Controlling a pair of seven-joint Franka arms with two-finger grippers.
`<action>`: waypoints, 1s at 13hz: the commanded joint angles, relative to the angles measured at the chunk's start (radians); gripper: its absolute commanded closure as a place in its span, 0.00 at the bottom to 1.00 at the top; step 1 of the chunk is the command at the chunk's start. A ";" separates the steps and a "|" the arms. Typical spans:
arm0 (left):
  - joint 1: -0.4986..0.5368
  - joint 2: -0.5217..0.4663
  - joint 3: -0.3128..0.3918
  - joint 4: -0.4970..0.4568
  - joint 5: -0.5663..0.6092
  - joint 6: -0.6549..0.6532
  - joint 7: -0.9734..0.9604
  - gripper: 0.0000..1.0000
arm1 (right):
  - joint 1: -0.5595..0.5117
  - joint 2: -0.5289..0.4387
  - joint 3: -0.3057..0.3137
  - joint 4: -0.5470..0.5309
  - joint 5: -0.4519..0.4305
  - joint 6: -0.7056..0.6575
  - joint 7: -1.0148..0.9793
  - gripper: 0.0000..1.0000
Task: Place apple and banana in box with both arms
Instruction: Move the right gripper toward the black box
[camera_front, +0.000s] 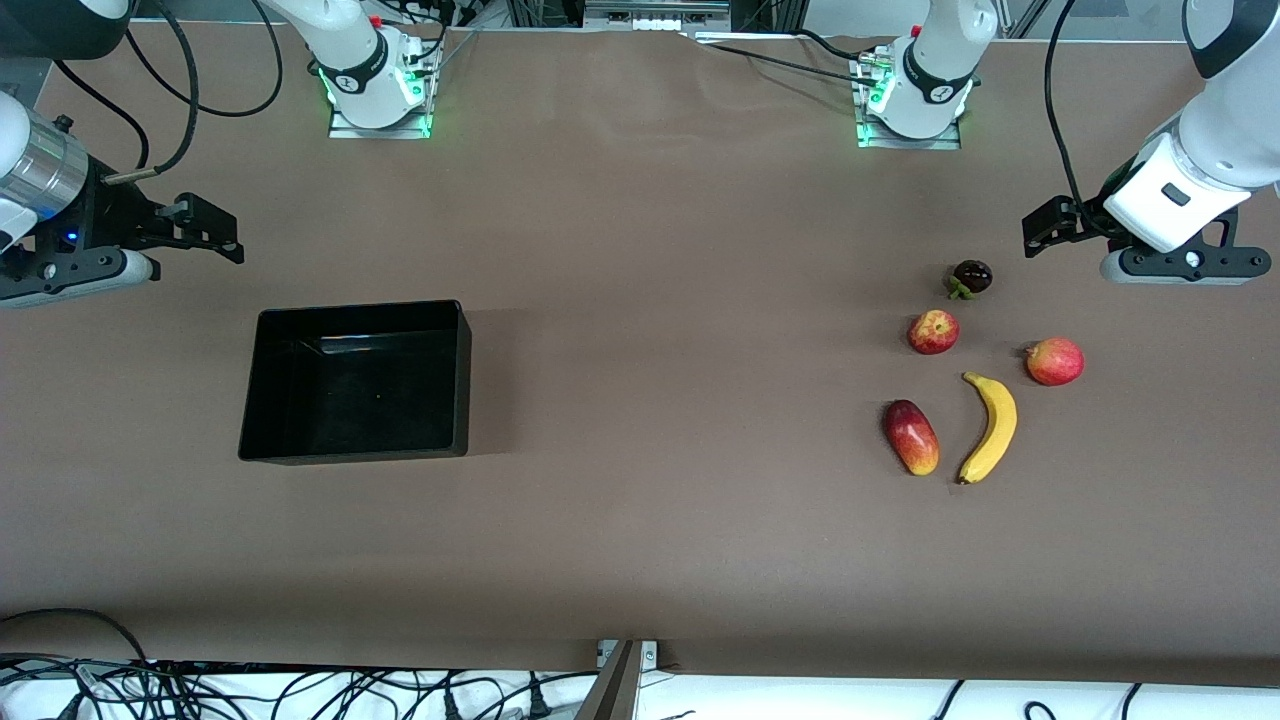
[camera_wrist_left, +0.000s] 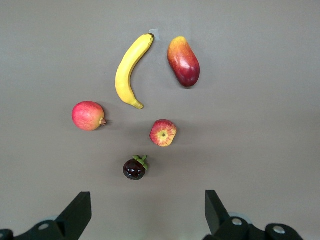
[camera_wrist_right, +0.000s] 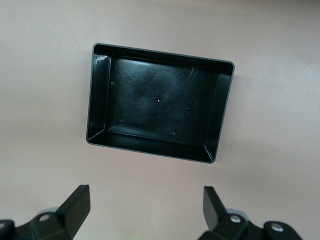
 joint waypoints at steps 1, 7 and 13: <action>-0.005 0.003 -0.001 0.024 -0.005 -0.035 -0.001 0.00 | 0.003 0.003 0.002 0.019 -0.018 -0.022 0.015 0.00; -0.006 0.003 -0.001 0.025 -0.005 -0.037 0.000 0.00 | 0.001 0.003 0.000 0.021 -0.021 -0.020 0.008 0.00; -0.006 0.003 -0.001 0.025 -0.005 -0.037 0.000 0.00 | -0.034 0.146 -0.022 -0.121 -0.138 0.232 0.008 0.00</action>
